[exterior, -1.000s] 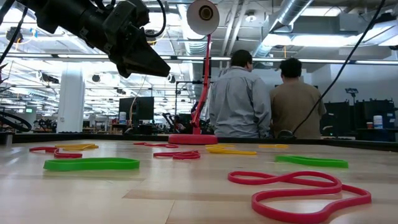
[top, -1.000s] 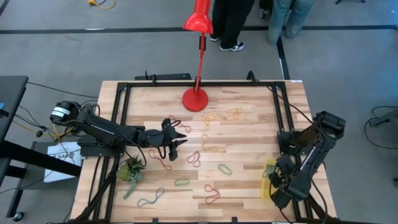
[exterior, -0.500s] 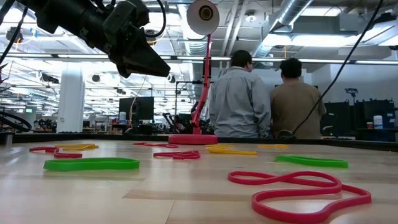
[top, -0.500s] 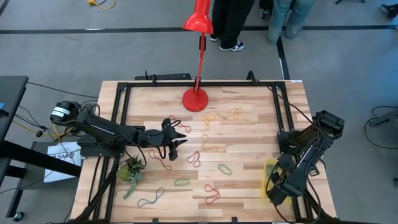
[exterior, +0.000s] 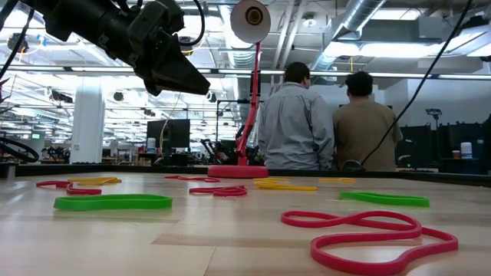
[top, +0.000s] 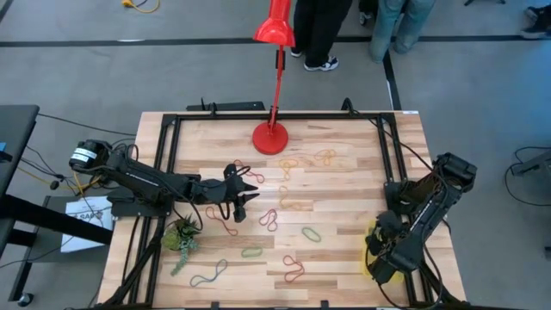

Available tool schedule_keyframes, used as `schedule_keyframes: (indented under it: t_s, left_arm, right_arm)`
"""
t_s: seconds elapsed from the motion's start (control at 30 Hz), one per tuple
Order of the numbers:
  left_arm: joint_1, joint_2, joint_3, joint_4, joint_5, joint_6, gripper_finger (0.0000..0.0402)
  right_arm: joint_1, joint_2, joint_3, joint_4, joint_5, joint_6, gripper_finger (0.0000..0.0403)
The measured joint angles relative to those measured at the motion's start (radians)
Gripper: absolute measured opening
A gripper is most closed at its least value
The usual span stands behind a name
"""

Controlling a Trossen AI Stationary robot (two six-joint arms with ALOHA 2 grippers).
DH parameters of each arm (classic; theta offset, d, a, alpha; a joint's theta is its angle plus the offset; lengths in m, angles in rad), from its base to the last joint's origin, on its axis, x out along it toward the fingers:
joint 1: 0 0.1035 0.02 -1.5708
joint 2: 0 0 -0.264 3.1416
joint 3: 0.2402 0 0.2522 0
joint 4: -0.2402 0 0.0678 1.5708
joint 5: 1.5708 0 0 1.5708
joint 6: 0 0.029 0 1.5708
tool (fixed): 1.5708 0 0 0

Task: Pick and place rubber bands into bin
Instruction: Put the blue rubber band into the container

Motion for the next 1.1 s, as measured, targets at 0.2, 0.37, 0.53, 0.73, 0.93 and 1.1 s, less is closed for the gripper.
schedule_keyframes:
  t_s: [0.2, 0.37, 0.53, 0.73, 0.93, 1.1]
  left_arm:
    - [0.000, 0.000, 0.000, 0.000, 0.000, 0.000, 0.0087]
    - [0.000, 0.000, 0.000, 0.000, 0.000, 0.000, 0.0087]
    - [0.000, 0.000, 0.000, -0.001, 0.000, 0.000, 0.0087]
    - [0.000, 0.000, 0.000, -0.001, 0.000, 0.000, 0.0087]
    - [0.000, 0.000, 0.000, -0.001, 0.000, 0.000, 0.0087]
    - [0.000, 0.000, 0.000, 0.000, 0.000, 0.000, 0.0087]
  right_arm:
    - [0.000, 0.000, 0.000, 0.027, -0.135, 0.046, 0.0093]
    - [-0.001, 0.000, 0.000, 0.101, -0.101, 0.054, 0.0093]
    - [0.003, 0.000, 0.000, 0.125, -0.103, 0.000, 0.0093]
    - [0.036, 0.000, 0.000, 0.152, -0.100, -0.074, 0.0093]
    - [0.083, 0.000, -0.001, 0.200, -0.108, -0.058, 0.0093]
    - [0.135, 0.000, -0.048, 0.211, -0.101, -0.058, 0.0093]
